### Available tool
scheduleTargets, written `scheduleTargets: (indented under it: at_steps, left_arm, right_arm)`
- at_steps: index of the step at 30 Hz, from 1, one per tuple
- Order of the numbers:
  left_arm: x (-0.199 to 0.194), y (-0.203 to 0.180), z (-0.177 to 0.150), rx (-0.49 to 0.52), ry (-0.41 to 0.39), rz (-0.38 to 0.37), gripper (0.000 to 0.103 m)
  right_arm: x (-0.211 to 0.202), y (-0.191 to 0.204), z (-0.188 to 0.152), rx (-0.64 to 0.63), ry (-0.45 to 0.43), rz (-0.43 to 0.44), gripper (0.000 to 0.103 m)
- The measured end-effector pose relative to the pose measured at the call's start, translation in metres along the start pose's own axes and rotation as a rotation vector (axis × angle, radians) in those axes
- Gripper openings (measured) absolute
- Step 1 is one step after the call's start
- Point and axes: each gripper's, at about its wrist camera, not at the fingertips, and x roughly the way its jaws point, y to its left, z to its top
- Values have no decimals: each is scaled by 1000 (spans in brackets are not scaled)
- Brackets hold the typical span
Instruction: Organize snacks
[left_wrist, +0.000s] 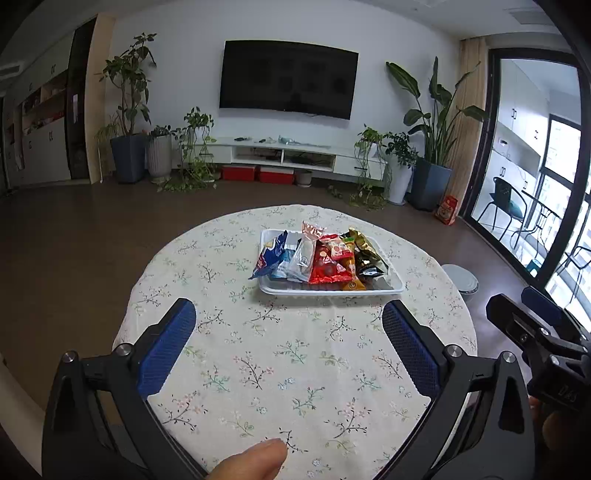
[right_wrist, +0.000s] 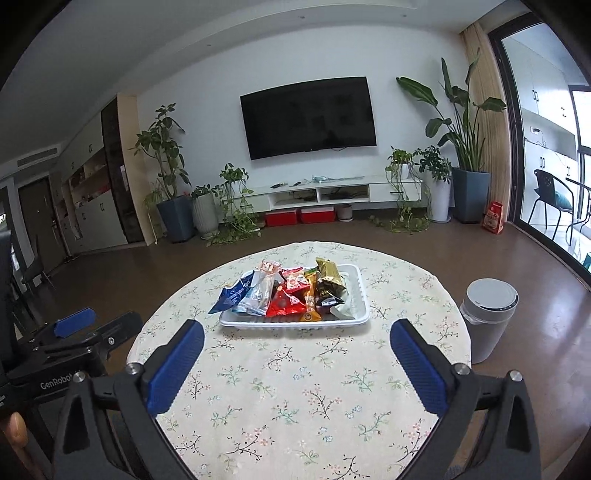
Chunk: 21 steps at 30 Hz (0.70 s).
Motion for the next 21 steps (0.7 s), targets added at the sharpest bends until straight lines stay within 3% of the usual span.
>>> scheduleTargets:
  at_steps: [21]
  left_arm:
    - [6,-1,-1,1,49,35,103]
  right_arm:
    - [-2,0,-12,1,61,-45,103]
